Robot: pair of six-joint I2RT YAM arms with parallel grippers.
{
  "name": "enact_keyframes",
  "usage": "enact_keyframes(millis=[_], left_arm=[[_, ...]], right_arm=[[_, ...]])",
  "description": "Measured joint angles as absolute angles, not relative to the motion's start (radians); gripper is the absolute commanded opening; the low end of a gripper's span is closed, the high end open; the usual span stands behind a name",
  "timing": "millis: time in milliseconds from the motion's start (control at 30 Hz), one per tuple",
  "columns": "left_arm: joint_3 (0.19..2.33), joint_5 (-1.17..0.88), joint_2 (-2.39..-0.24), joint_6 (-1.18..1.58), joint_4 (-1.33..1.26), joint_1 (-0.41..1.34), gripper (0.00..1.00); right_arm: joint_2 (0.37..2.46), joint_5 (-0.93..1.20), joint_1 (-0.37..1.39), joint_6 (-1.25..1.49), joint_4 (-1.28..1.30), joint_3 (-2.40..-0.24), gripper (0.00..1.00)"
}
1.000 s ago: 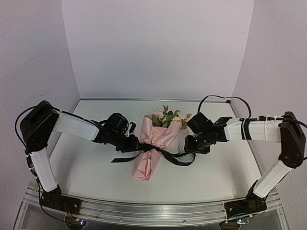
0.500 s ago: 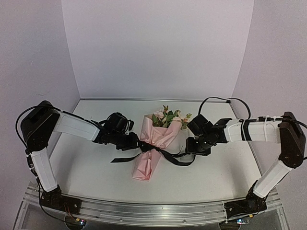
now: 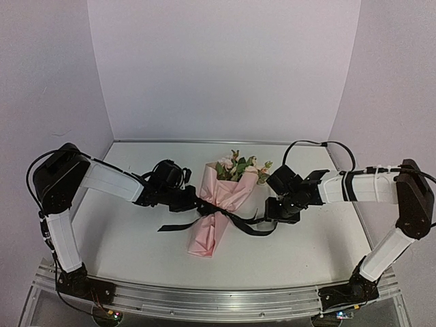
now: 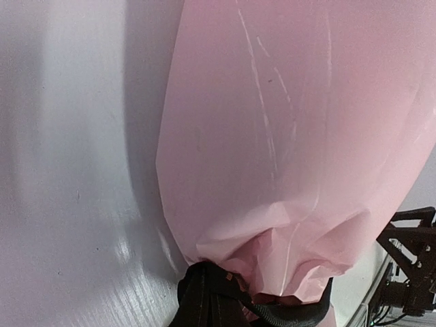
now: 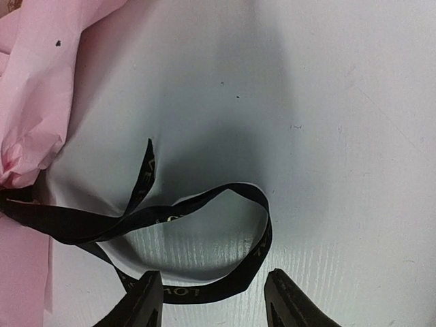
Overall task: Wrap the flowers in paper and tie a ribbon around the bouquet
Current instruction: Adjust the ribbon on the folded bouquet.
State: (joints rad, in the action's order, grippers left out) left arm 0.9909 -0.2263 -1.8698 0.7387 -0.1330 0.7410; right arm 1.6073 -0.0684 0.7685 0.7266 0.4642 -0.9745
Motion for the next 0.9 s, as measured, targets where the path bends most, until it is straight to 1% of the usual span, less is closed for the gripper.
enact_keyframes(millis=[133,400,533,700,733,800,900], left_arm=[[0.952,-0.194,-1.857,0.737,-0.176,0.741,0.0],[0.877,-0.14,-1.715,0.71,-0.175,0.742,0.0],[0.864,-0.128,-1.66,0.696,-0.173,0.742,0.0],[0.86,-0.123,-1.65,0.679,-0.155,0.742,0.0],[0.859,-0.12,-1.65,0.677,-0.15,0.742,0.0],[0.859,-0.117,-1.65,0.674,-0.14,0.742,0.0],[0.859,-0.106,-1.65,0.67,-0.12,0.742,0.0]], right_arm=[[1.607,-0.061,0.77,0.726,0.462,-0.972,0.59],[1.606,-0.055,0.782,0.734,0.462,-0.949,0.61],[1.622,-0.057,0.782,0.742,0.456,-0.949,0.6],[1.713,-0.066,0.782,0.745,0.45,-0.973,0.57],[1.732,-0.067,0.782,0.742,0.447,-0.98,0.55],[1.771,-0.069,0.782,0.731,0.444,-1.003,0.46],[1.813,-0.069,0.782,0.717,0.436,-1.04,0.19]])
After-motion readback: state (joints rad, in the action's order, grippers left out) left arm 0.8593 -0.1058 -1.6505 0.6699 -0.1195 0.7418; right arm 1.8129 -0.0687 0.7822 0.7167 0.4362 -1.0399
